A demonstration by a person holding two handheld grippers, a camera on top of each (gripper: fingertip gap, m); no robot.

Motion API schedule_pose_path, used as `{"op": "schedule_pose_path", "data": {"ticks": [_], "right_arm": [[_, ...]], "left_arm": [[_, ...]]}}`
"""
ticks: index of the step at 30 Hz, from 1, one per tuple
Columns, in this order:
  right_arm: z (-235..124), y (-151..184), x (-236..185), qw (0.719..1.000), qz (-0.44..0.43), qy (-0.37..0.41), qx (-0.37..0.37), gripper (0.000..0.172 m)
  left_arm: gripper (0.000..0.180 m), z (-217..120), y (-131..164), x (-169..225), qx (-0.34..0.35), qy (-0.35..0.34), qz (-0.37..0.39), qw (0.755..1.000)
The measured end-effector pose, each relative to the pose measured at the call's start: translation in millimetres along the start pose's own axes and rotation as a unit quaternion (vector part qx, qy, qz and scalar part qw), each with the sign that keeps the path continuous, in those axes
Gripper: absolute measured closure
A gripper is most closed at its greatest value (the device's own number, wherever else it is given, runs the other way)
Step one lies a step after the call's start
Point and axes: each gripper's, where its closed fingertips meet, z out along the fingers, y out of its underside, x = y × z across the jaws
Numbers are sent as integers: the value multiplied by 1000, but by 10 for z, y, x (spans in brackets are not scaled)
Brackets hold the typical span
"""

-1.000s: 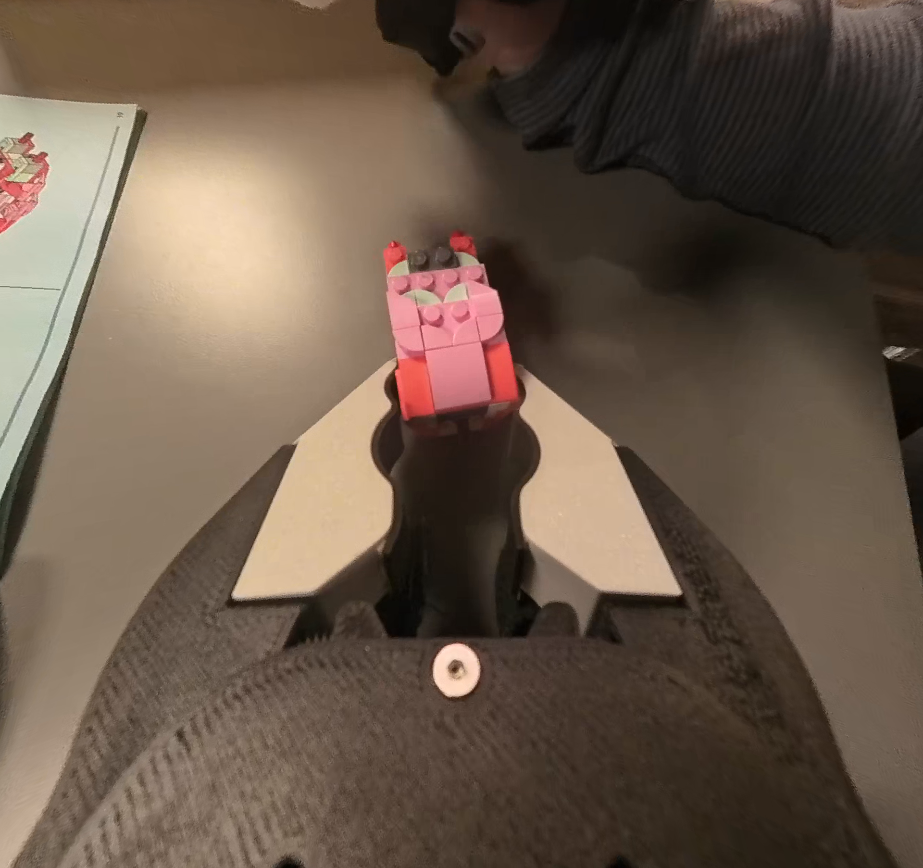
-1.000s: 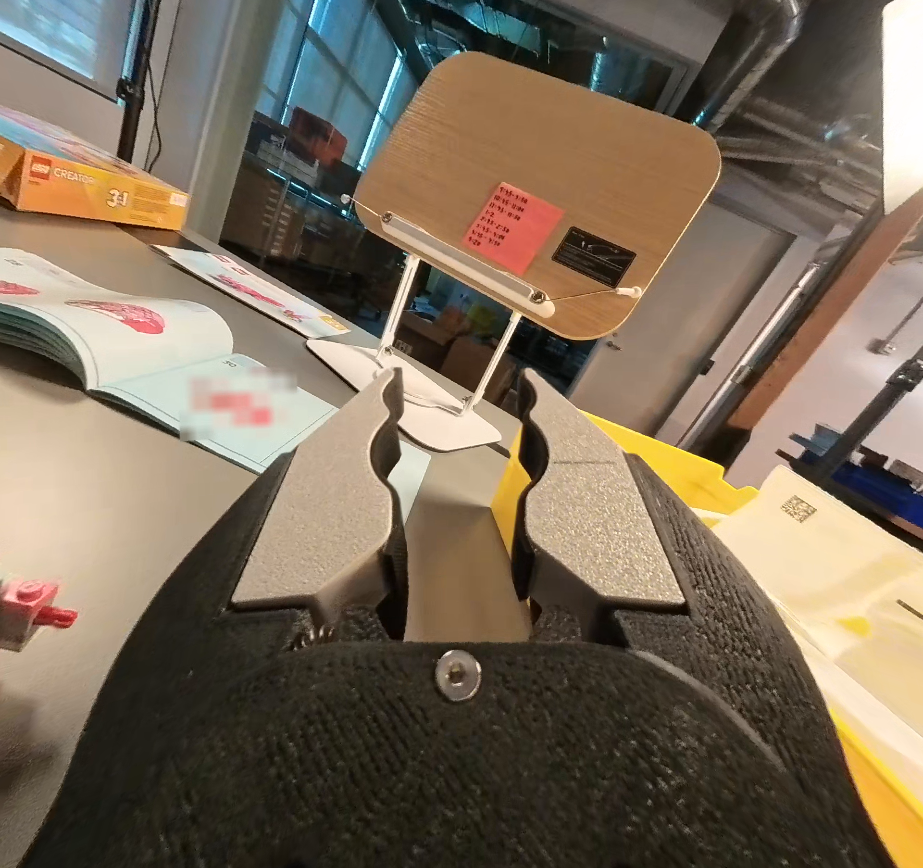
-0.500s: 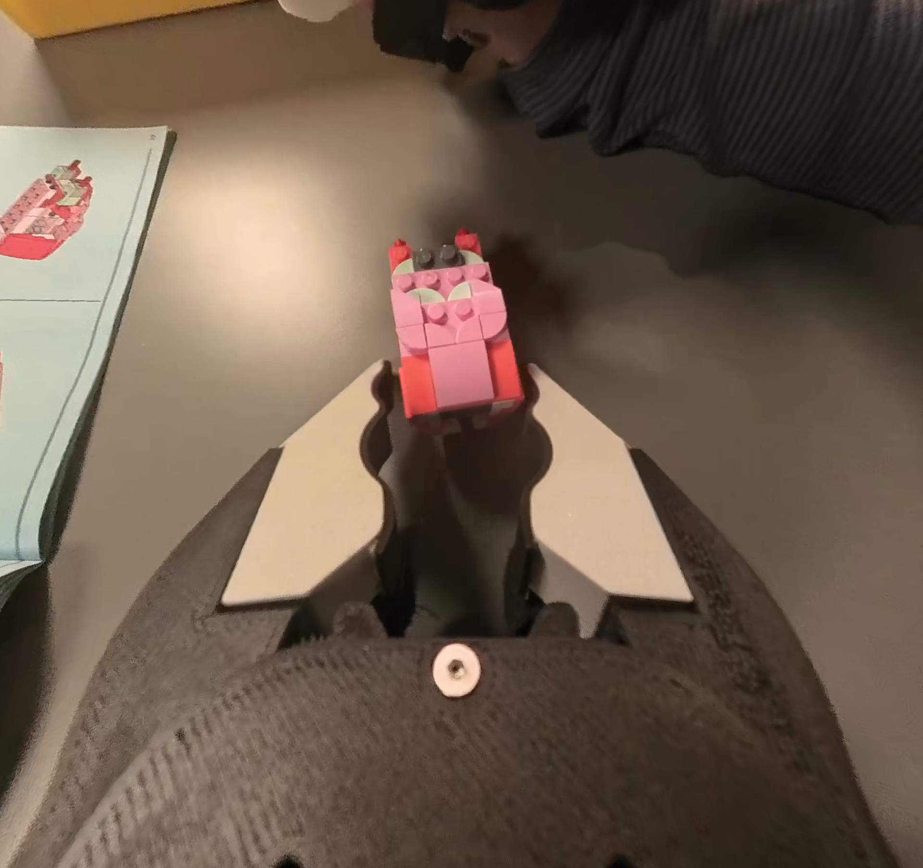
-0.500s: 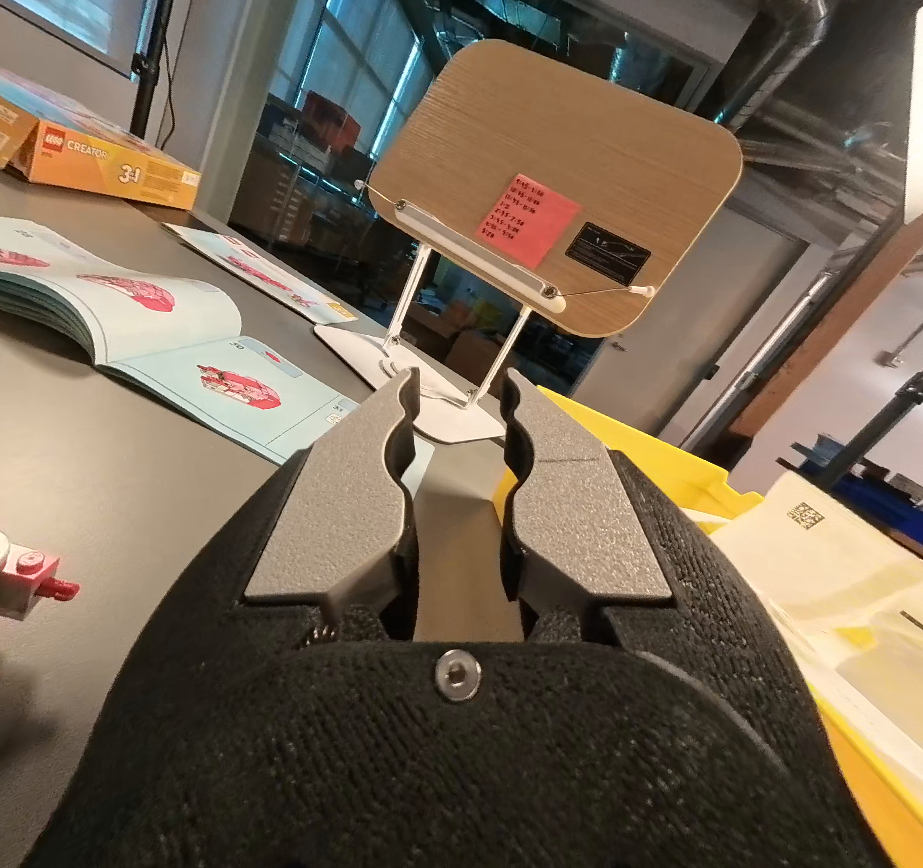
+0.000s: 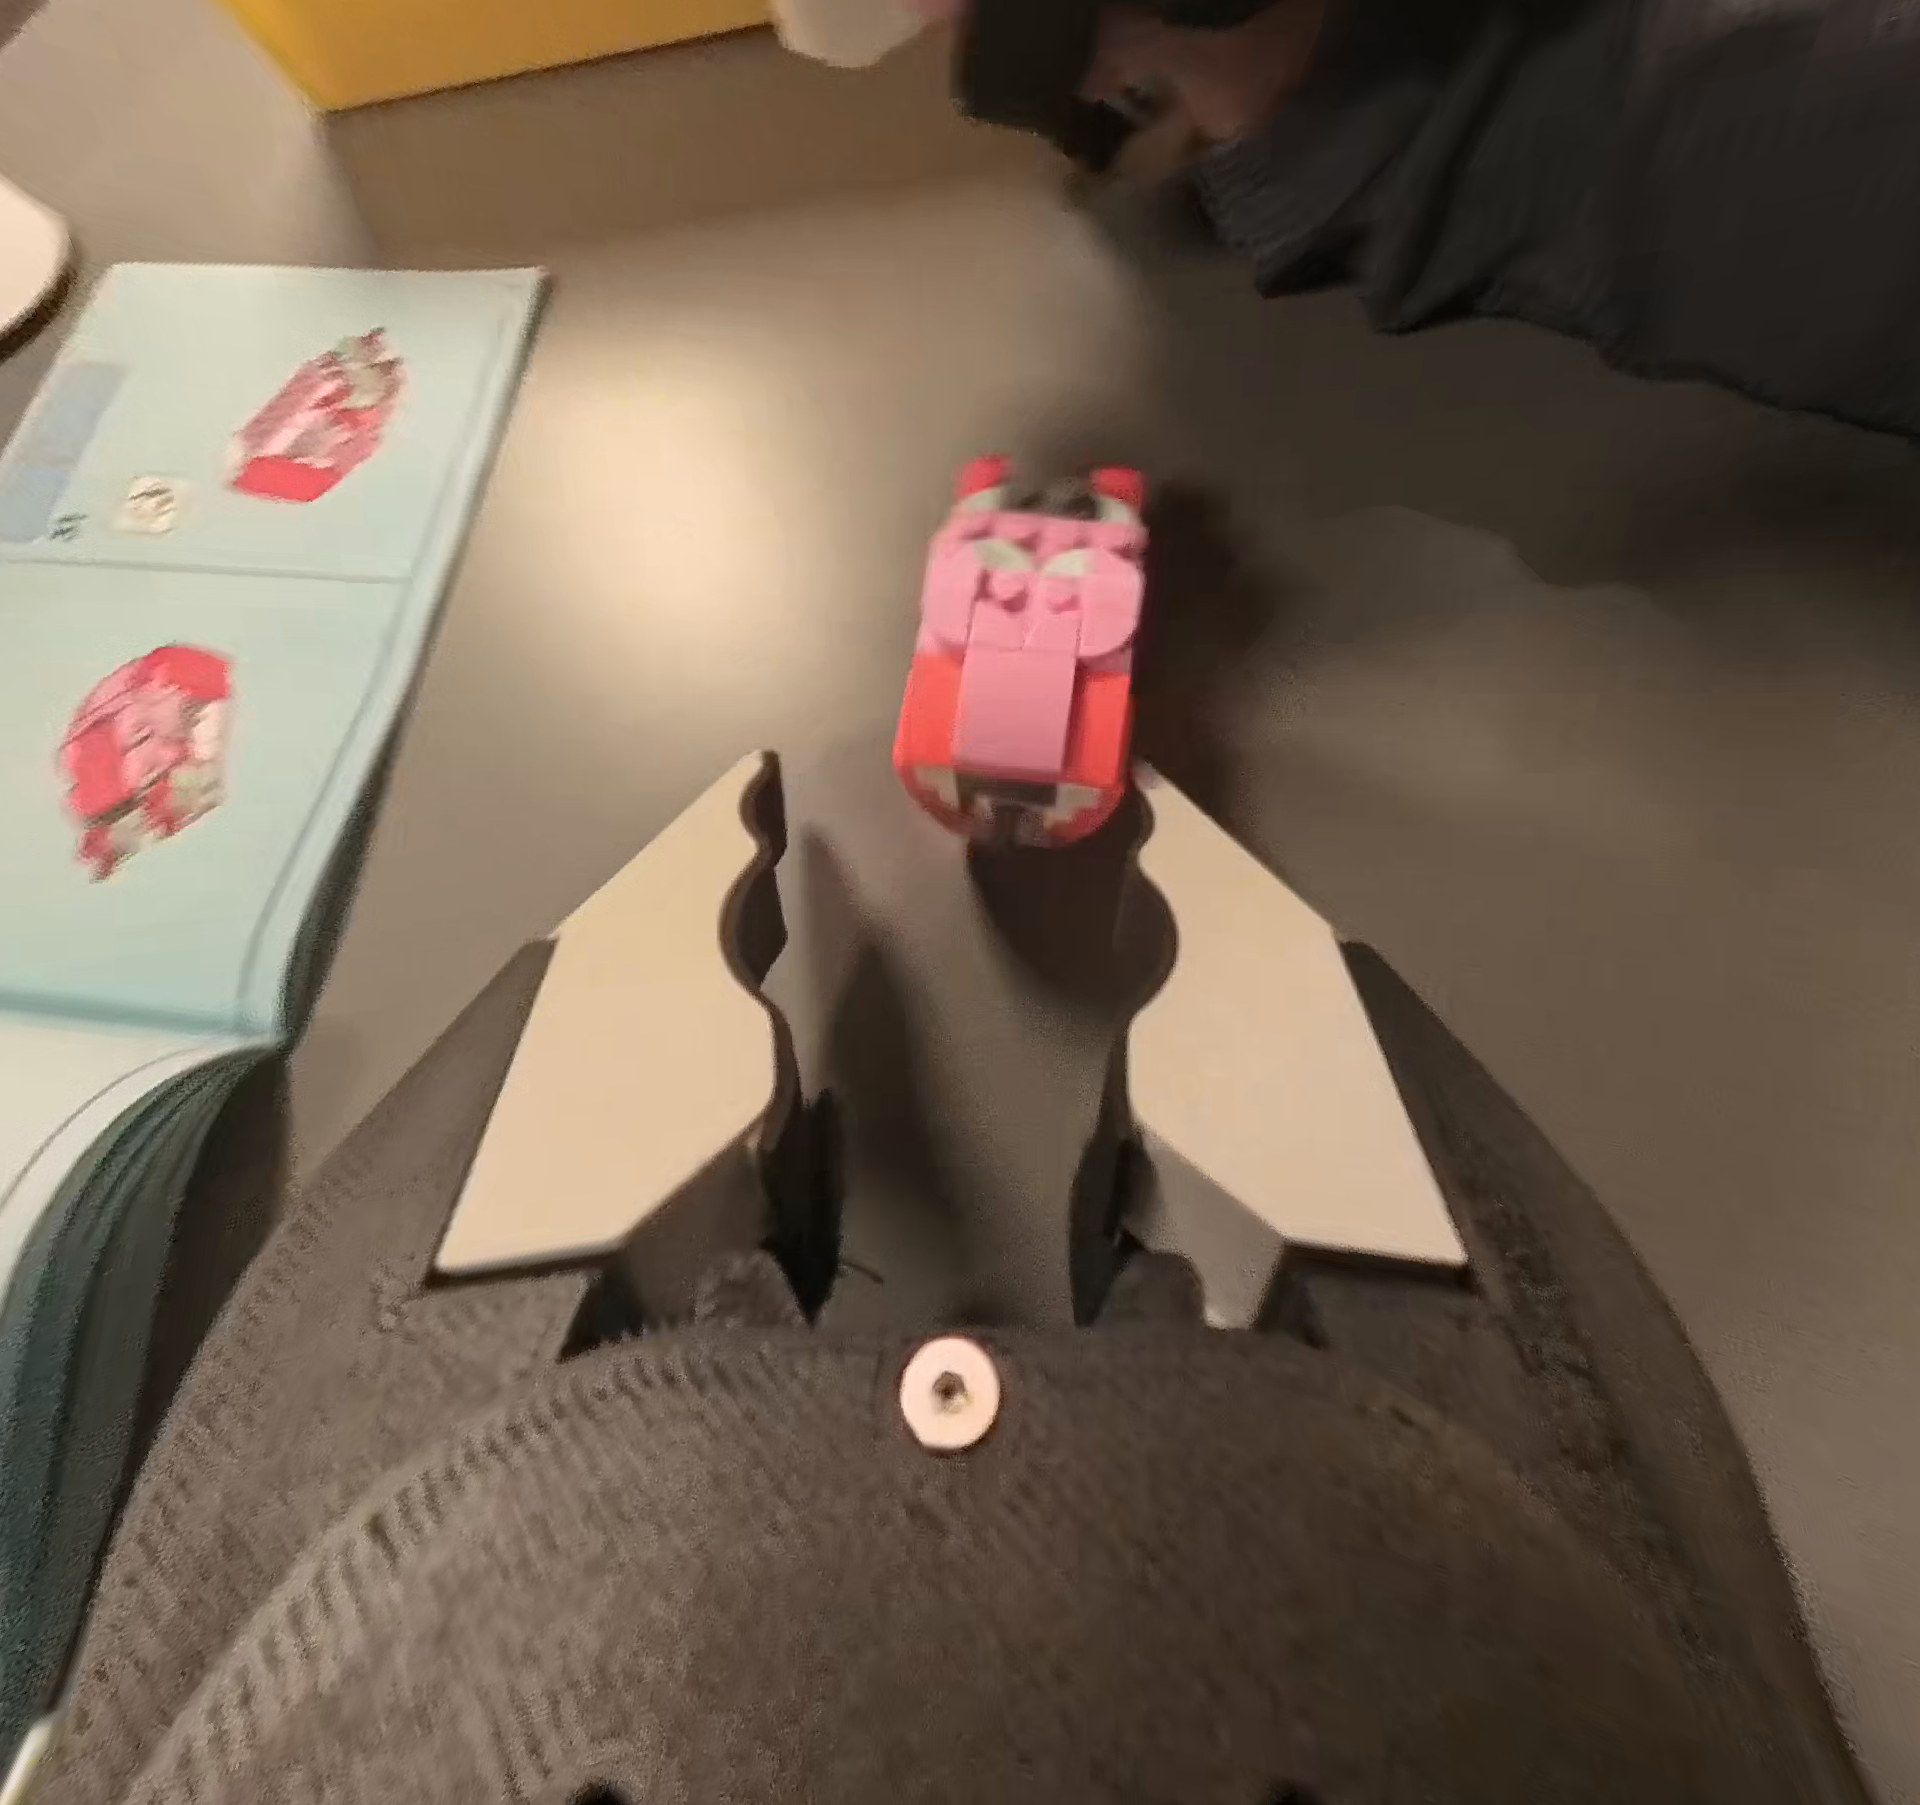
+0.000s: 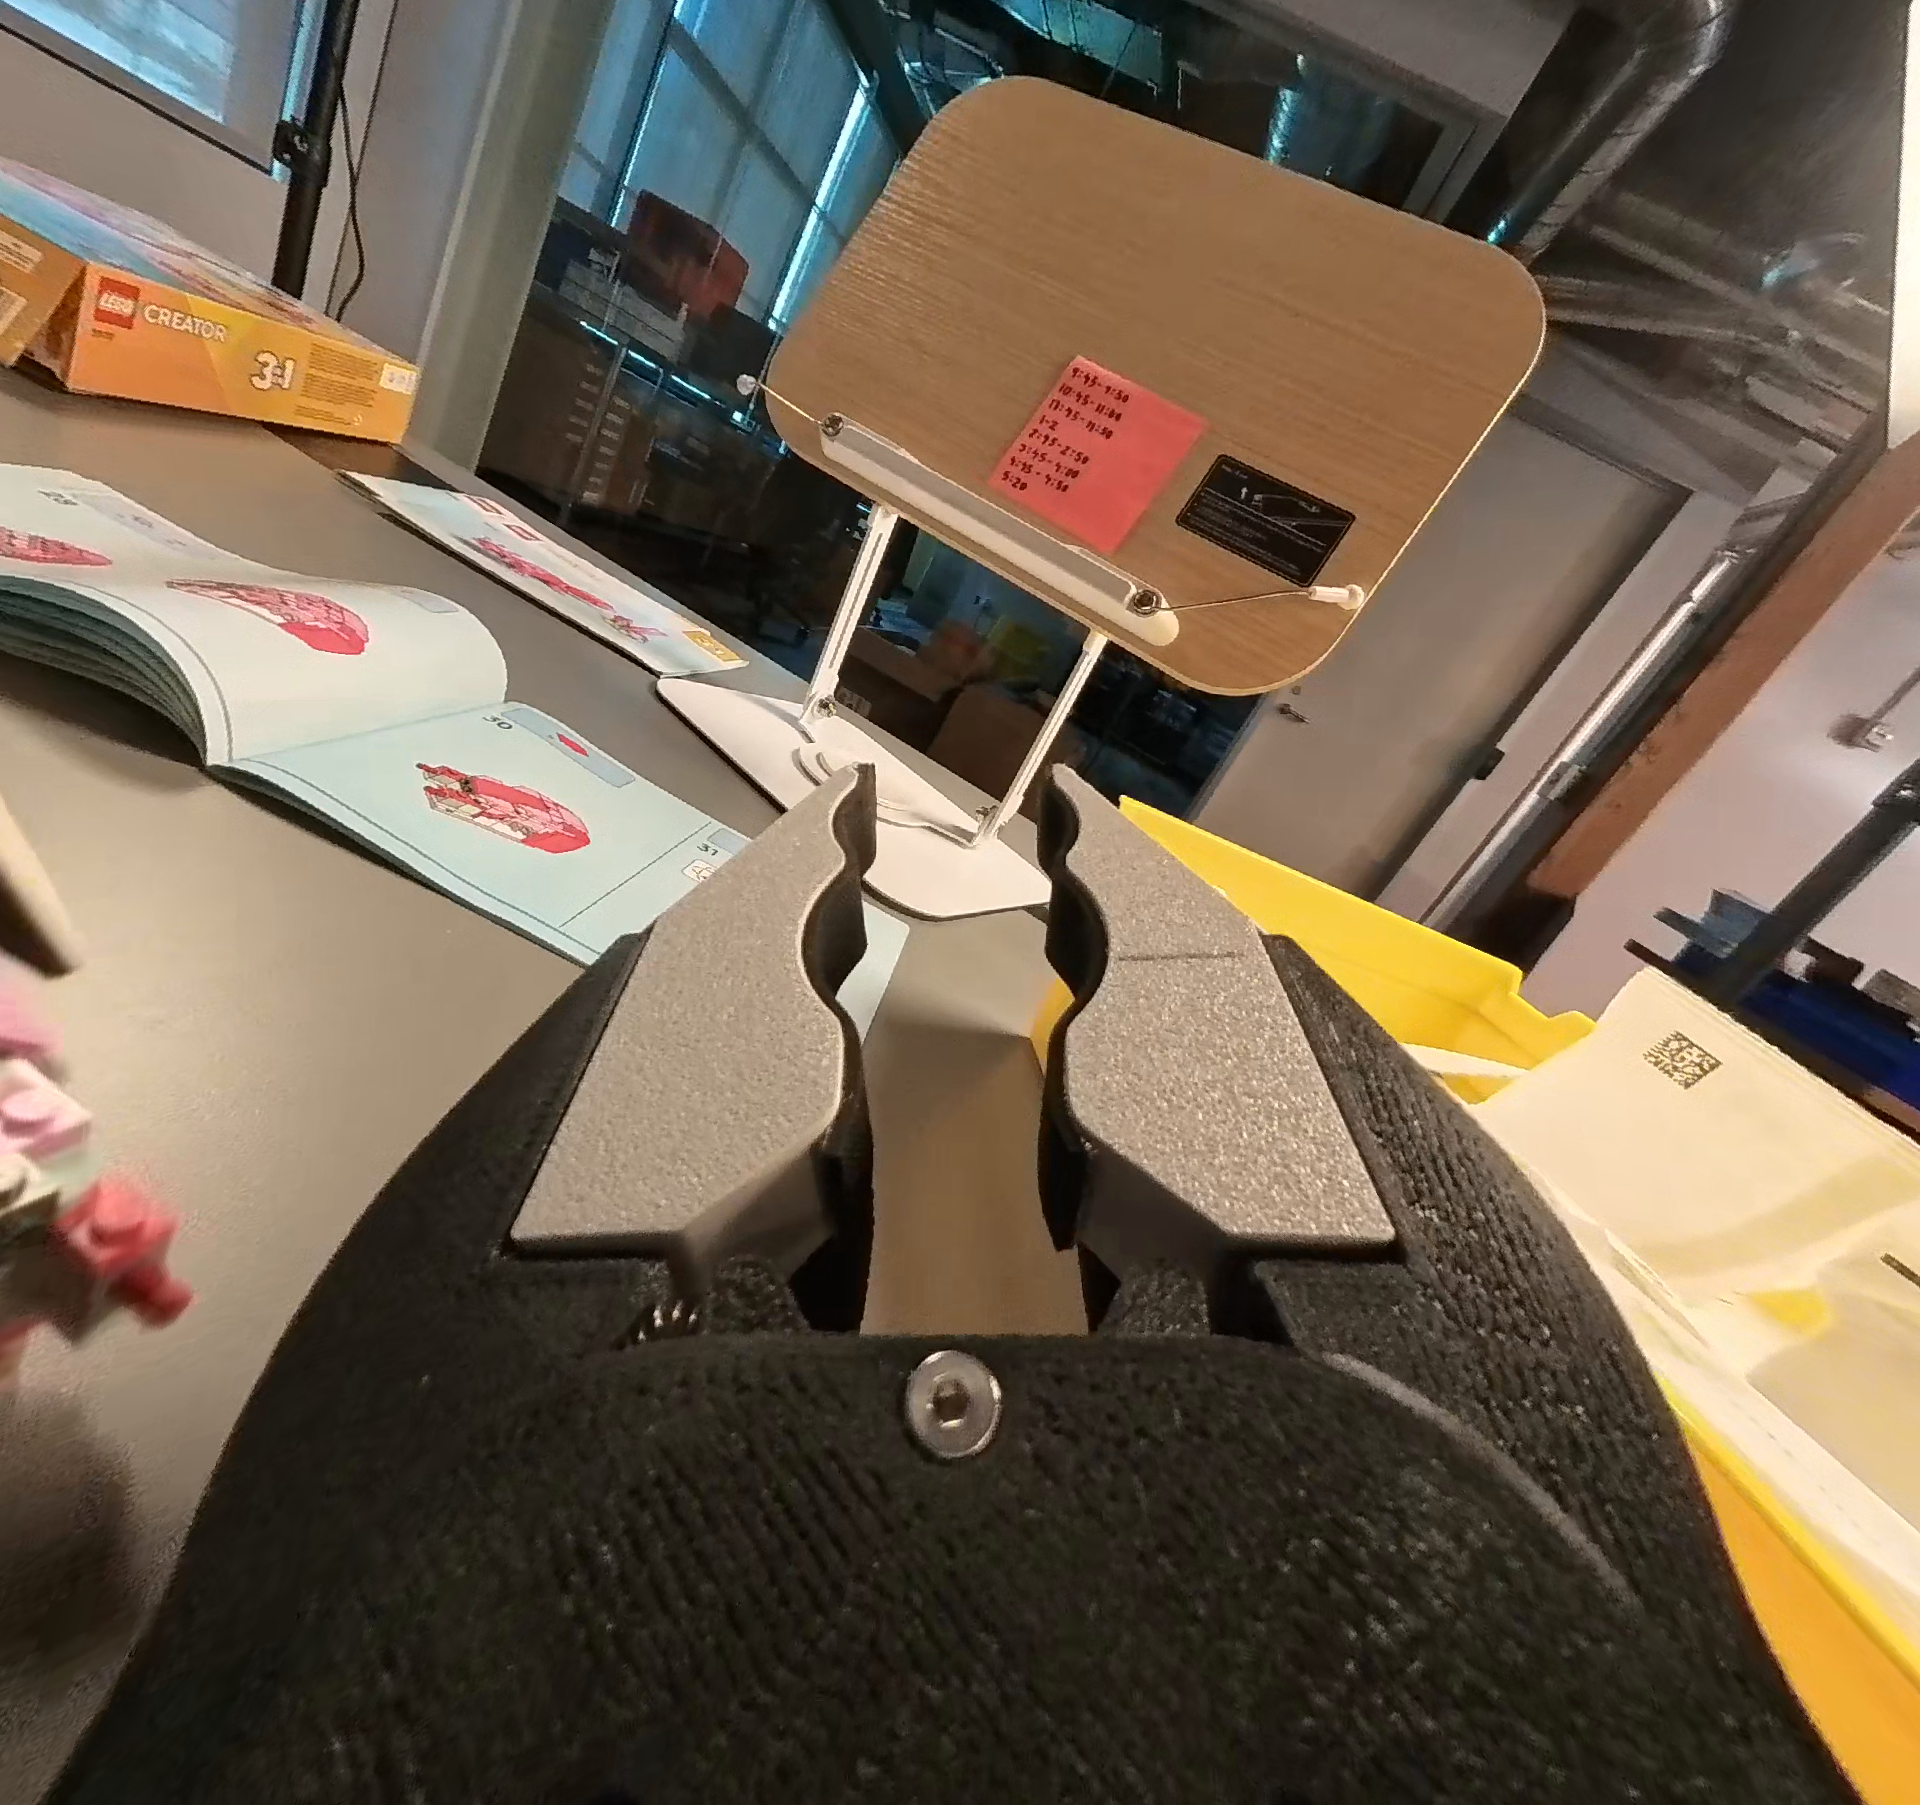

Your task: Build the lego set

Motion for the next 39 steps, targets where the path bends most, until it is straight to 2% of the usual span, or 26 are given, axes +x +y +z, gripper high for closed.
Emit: {"op": "schedule_pose_path", "data": {"ticks": [4,7,10,15,17,20,24,27,29,31,34,39], "right_arm": [[2,12,14,1000,6,2,-3,143],[5,12,5,1000,4,1,-3,143],[3,8,6,1000,4,2,-3,143],[-1,5,15,1000,6,4,-2,144],[-4,2,15,1000,6,4,-2,144],[-12,-12,-3,1000,4,1,1,145],[-17,-18,-11,1000,2,0,1,145],[-19,-20,-10,1000,1,1,1,145],[-24,-22,-13,1000,1,1,1,146],[-26,-12,-26,1000,2,-2,-3,150],[-17,11,-48,1000,-2,-6,-12,152],[-16,13,-50,1000,-12,-3,-12,153]], "left_arm": [[127,-81,1,-362,16,-88,-60,994],[127,-182,-23,-542,42,-127,-99,986],[131,-286,-76,-648,76,-146,-128,978],[134,-350,-160,-645,110,-137,-145,974],[135,-360,-220,-618,122,-144,-114,975],[141,-394,-369,-536,156,-187,-14,970],[147,-412,-543,-328,170,-243,134,946],[152,-463,-658,-176,196,-264,202,922],[158,-480,-702,-72,215,-252,219,918],[173,-522,-754,51,246,-219,218,919],[178,-638,-833,112,291,-201,199,914],[180,-619,-819,107,290,-191,191,918]]}}
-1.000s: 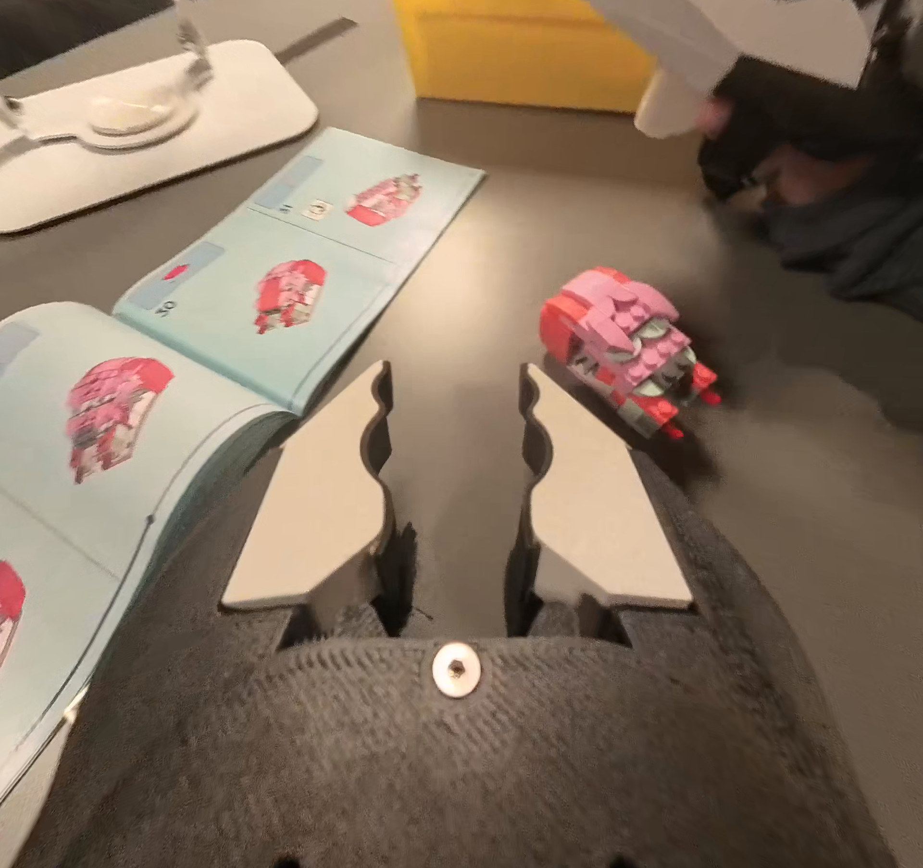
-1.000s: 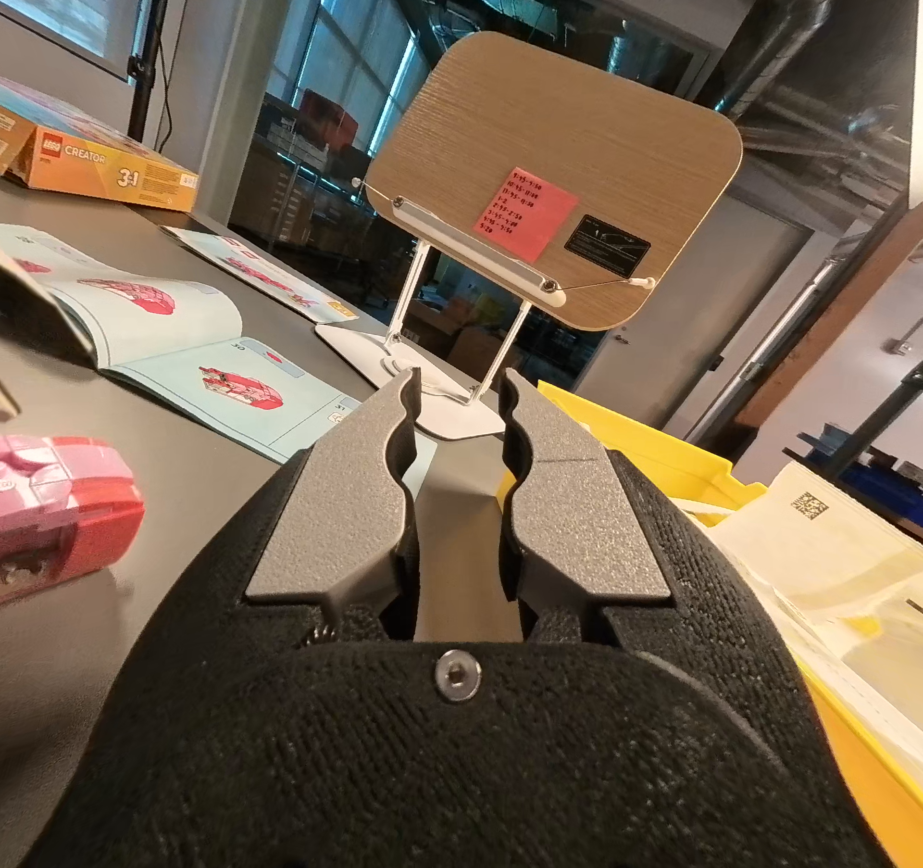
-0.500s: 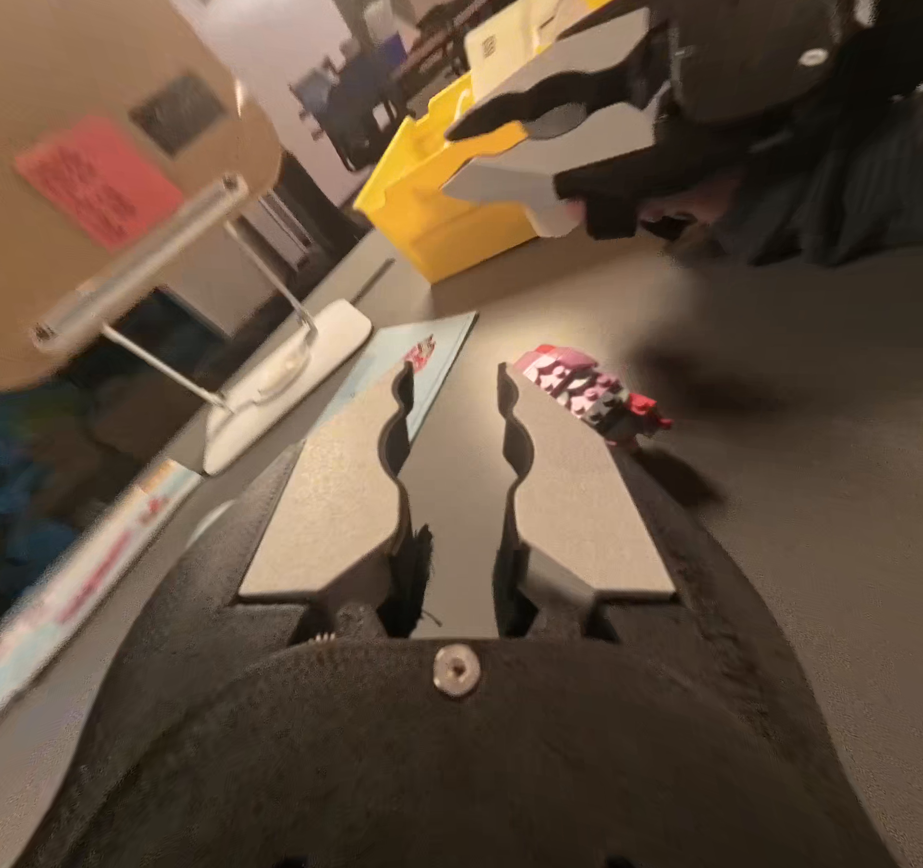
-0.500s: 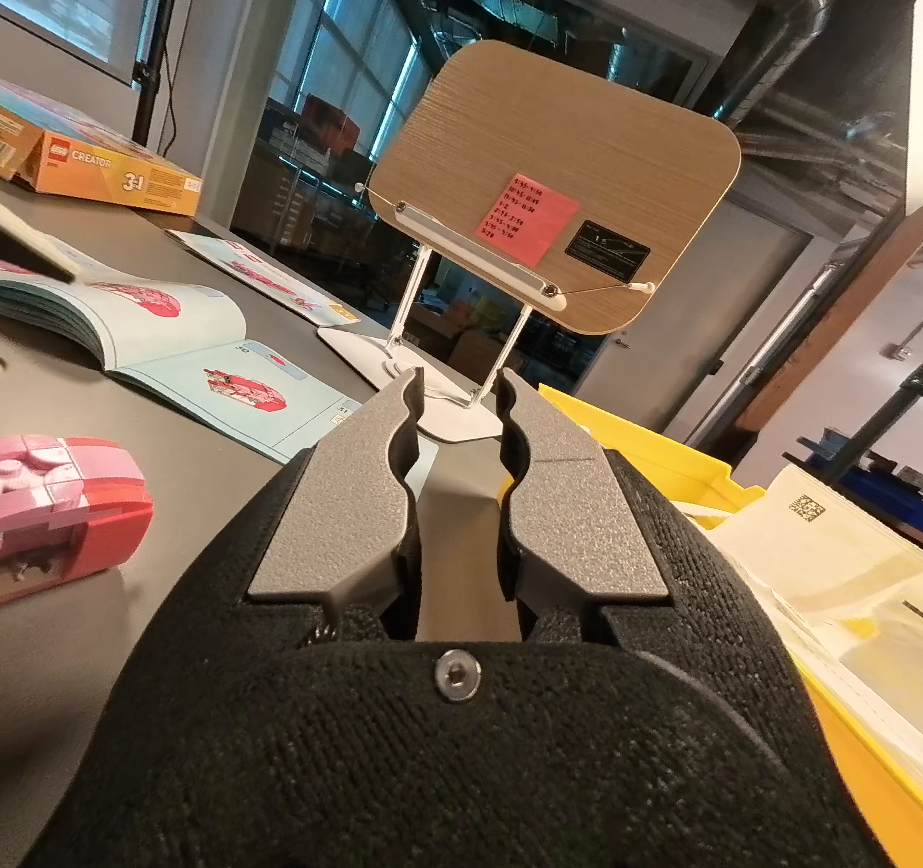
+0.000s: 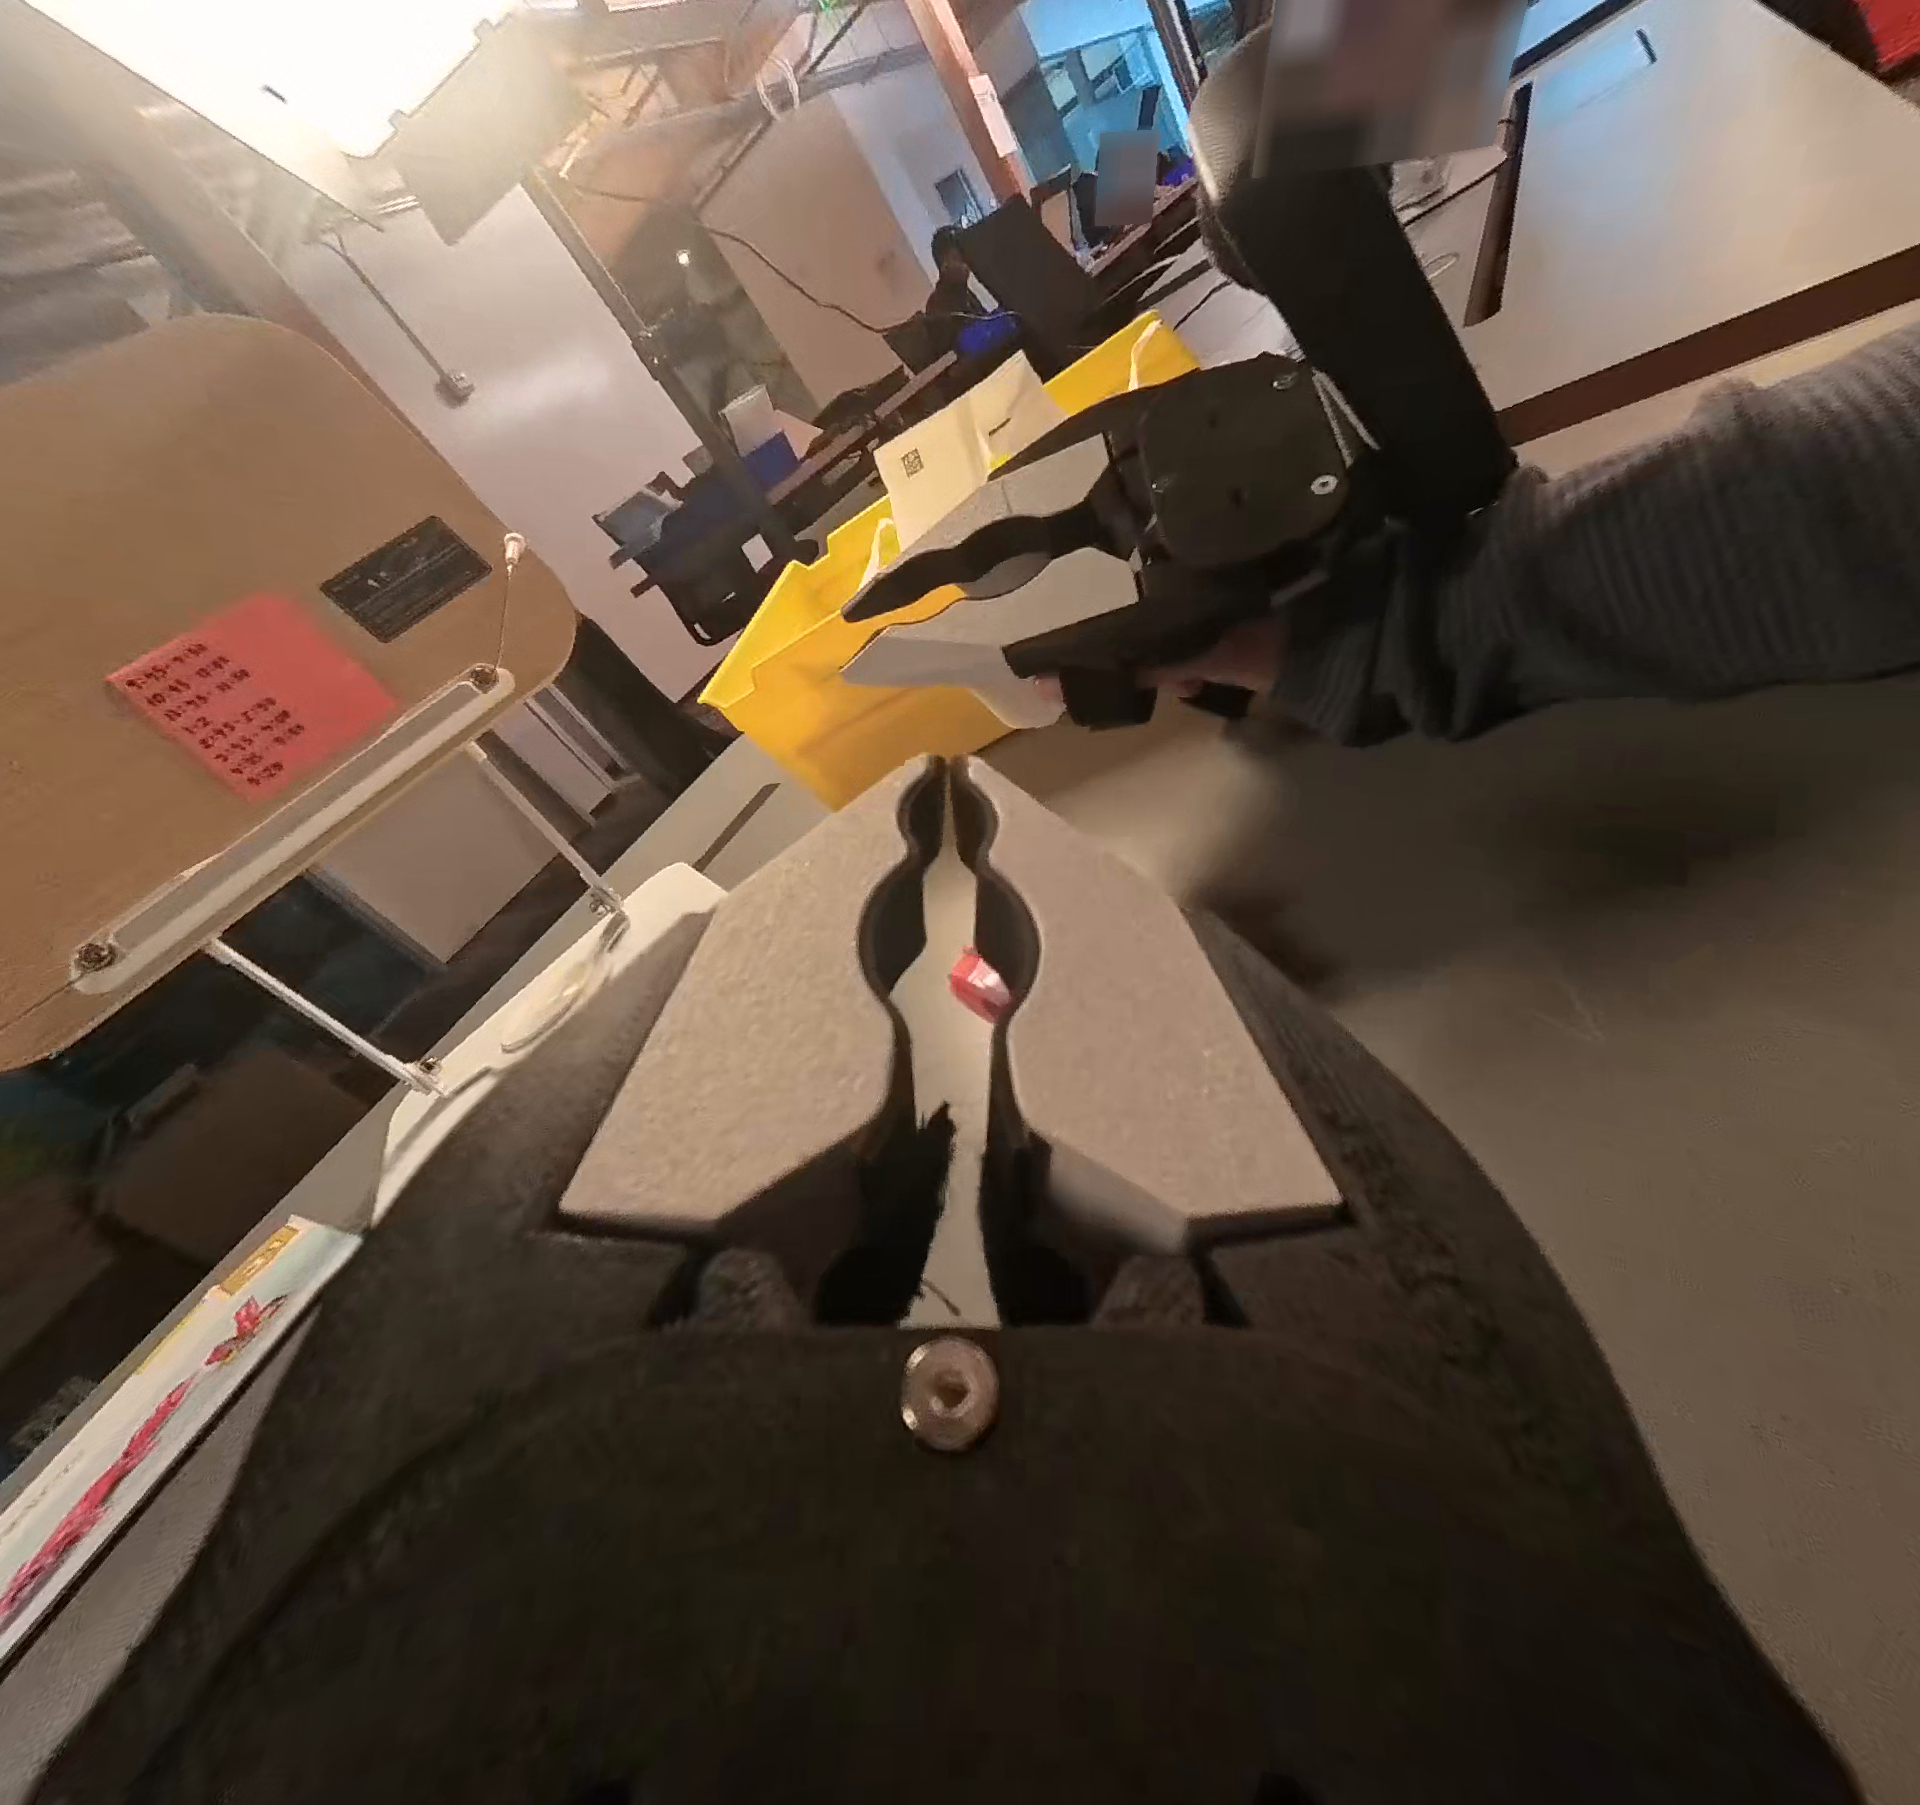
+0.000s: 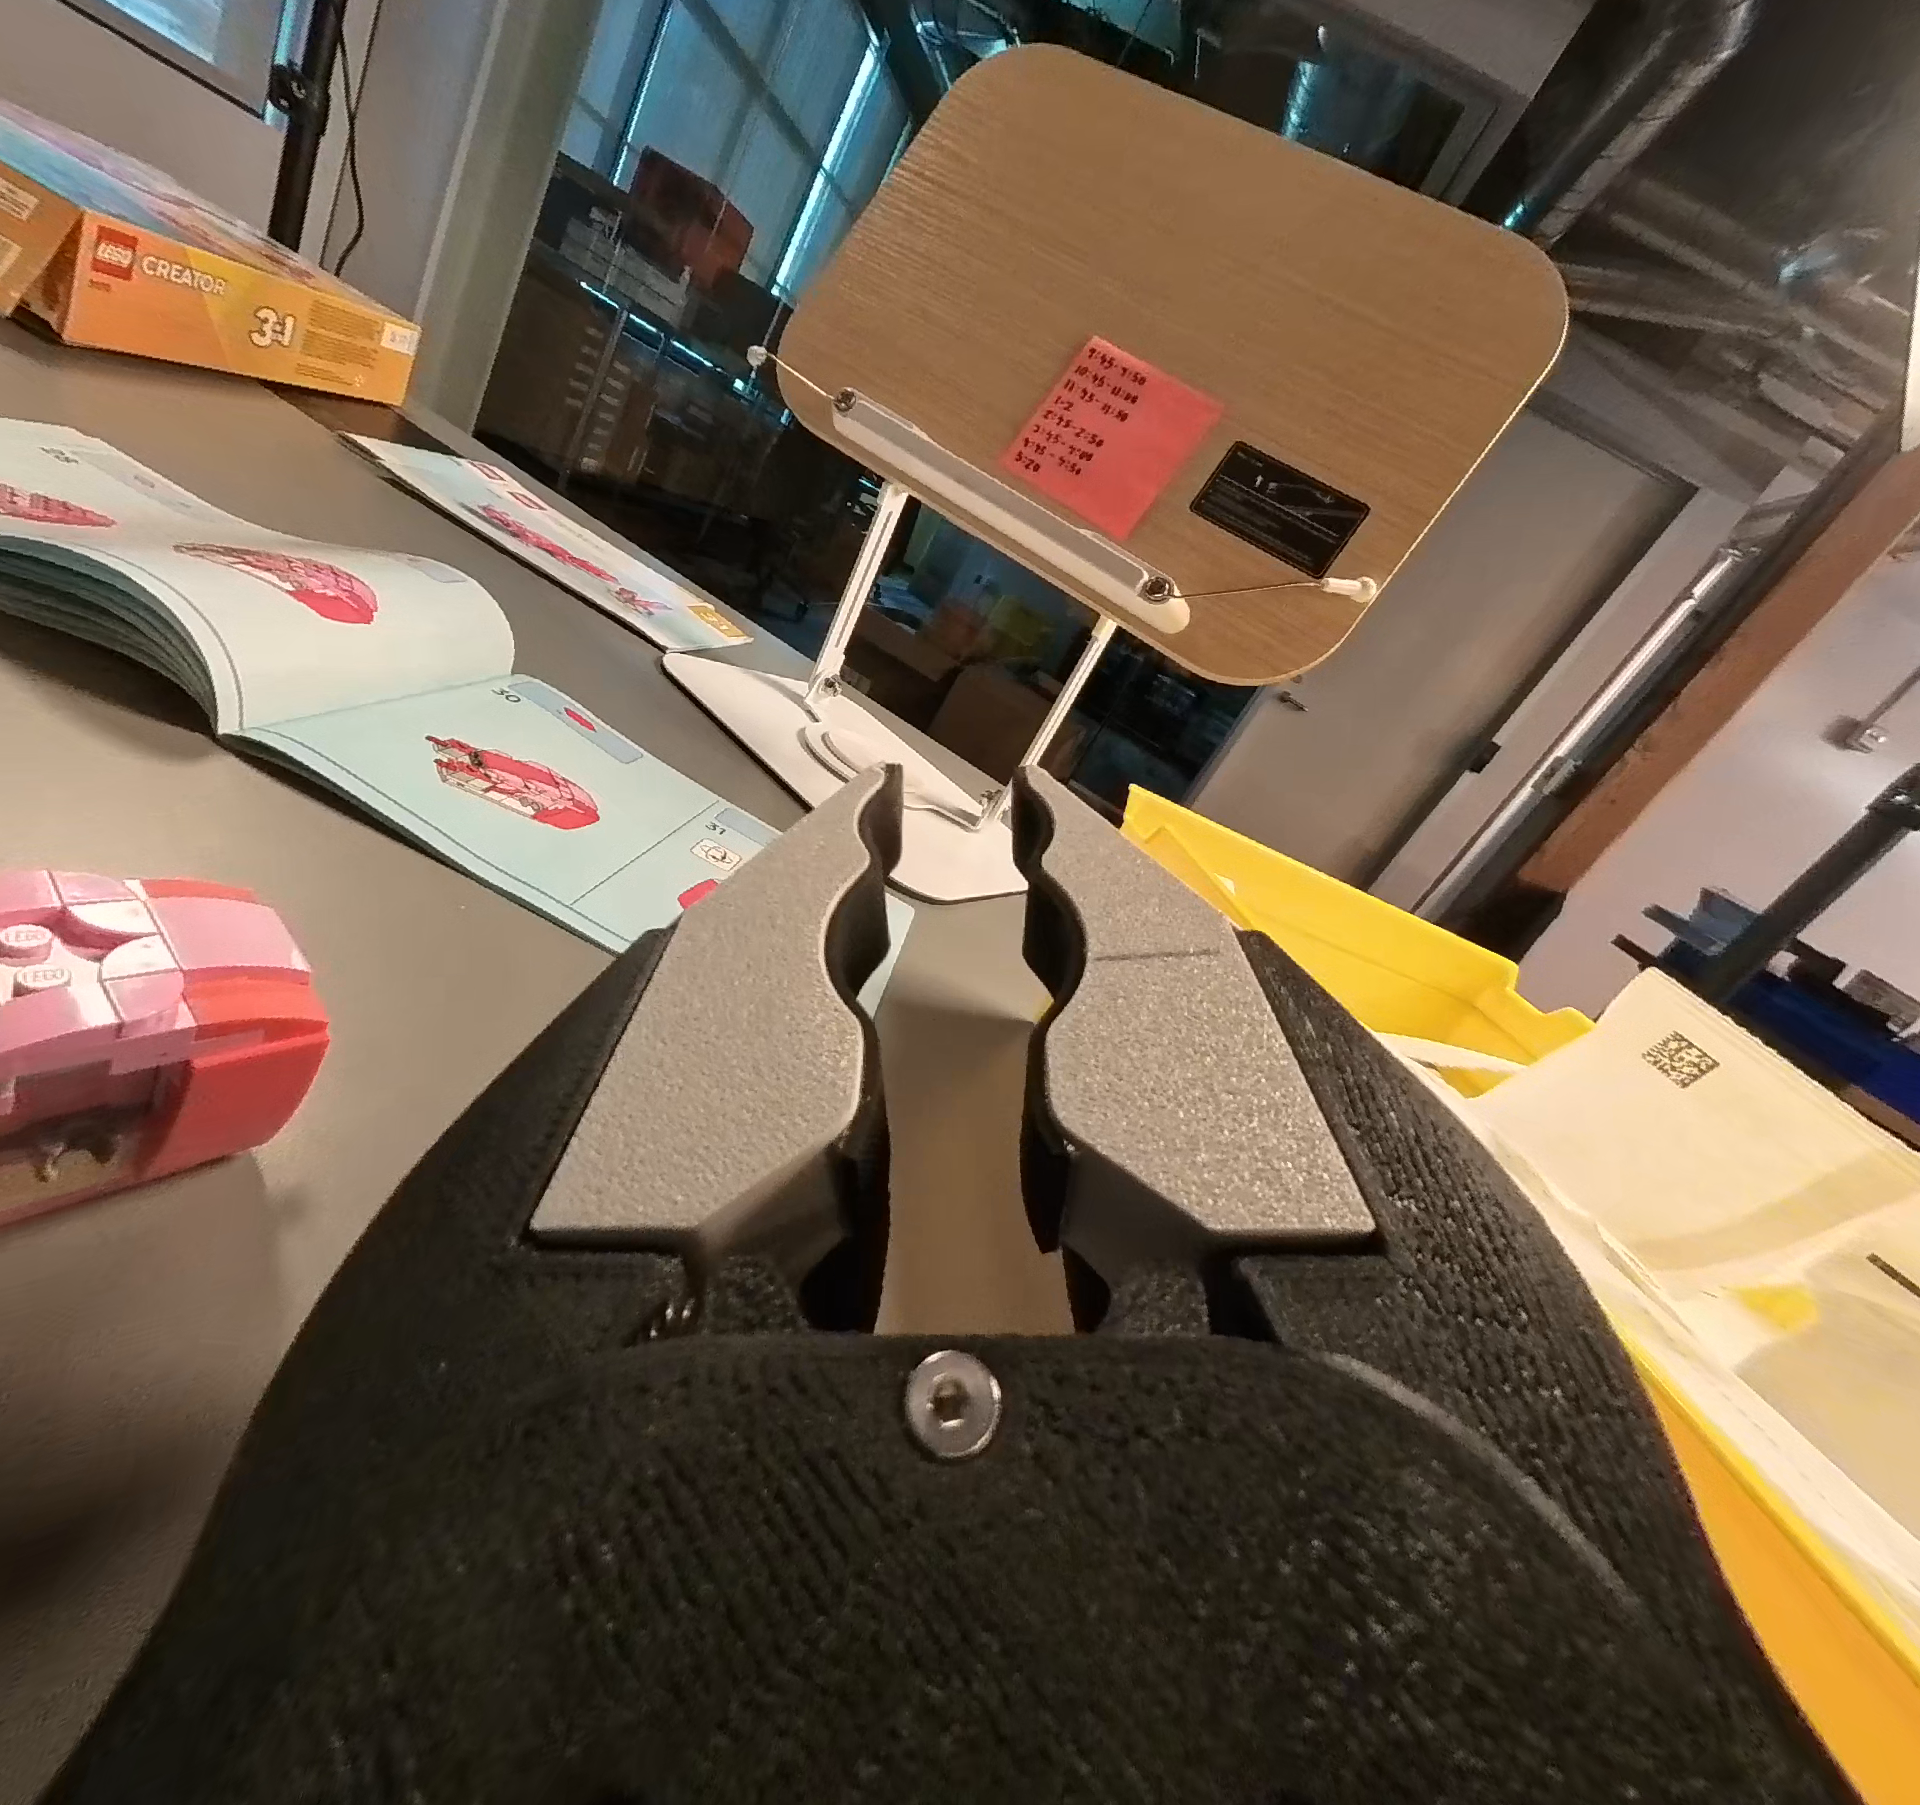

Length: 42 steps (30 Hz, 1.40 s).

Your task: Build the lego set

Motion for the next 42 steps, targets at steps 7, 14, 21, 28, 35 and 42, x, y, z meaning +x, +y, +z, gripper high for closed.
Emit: {"op": "schedule_pose_path", "data": {"ticks": [7,14,21,28,35,42], "right_arm": [[7,10,8,1000,-3,3,-1,153],[13,29,8,1000,-12,5,-7,154],[20,43,1,1000,-18,5,-10,154],[23,48,1,1000,-21,5,-12,155],[24,51,0,1000,-22,5,-12,155],[23,49,4,1000,-21,4,-11,155]], "left_arm": [[180,-4,112,-199,-14,-32,-59,998],[180,-13,246,-351,-31,-48,-123,991],[180,17,298,-312,-45,-35,-131,990],[180,1,328,-388,-45,-49,-152,986],[180,-24,356,-471,-39,-56,-190,979],[180,-21,370,-473,-40,-54,-197,978]]}}
